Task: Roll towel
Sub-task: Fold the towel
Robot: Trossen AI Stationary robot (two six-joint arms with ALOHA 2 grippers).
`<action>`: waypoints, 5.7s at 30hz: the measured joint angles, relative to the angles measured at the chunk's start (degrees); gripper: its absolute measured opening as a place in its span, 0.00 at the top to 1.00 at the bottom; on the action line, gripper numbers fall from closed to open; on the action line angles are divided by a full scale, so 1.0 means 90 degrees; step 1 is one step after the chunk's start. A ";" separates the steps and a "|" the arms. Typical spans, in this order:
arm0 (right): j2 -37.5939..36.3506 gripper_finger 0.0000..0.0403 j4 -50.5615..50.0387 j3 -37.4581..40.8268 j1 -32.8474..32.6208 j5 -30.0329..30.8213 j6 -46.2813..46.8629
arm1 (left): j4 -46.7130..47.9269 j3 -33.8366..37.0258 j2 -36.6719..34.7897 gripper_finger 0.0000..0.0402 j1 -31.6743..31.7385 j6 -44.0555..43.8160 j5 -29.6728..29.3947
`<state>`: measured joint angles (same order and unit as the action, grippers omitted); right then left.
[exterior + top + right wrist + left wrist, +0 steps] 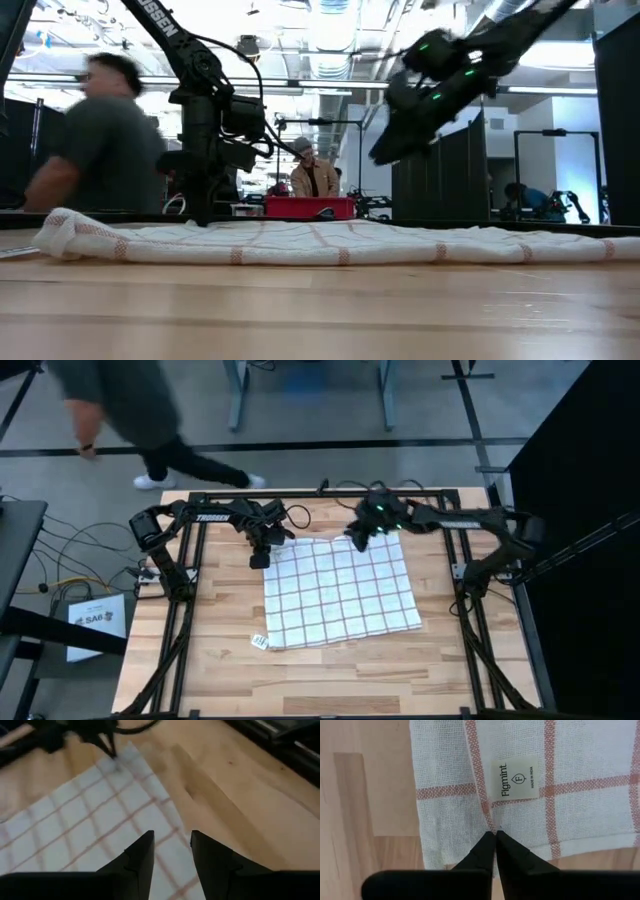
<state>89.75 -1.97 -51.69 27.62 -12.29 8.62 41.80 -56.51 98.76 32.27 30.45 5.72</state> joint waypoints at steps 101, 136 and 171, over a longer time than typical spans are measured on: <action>0.1995 0.71 -0.2407 -0.0742 0.1148 0.0106 -0.2183 | -0.1003 -0.1164 -0.0029 1.00 0.1086 0.0113 -0.1061; 0.0734 0.71 -0.2955 0.0259 -0.0584 -0.0506 -0.1178 | 0.0721 -0.0283 -0.0015 0.70 0.0488 -0.1660 0.0284; 0.0441 0.71 -0.2710 0.0270 -0.0840 -0.0032 -0.0937 | -0.0005 -0.0126 -0.0692 0.70 0.0788 -0.1770 -0.0253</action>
<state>93.72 -26.36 -49.26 20.06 -12.57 0.19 41.76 -57.64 92.53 39.36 14.52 3.44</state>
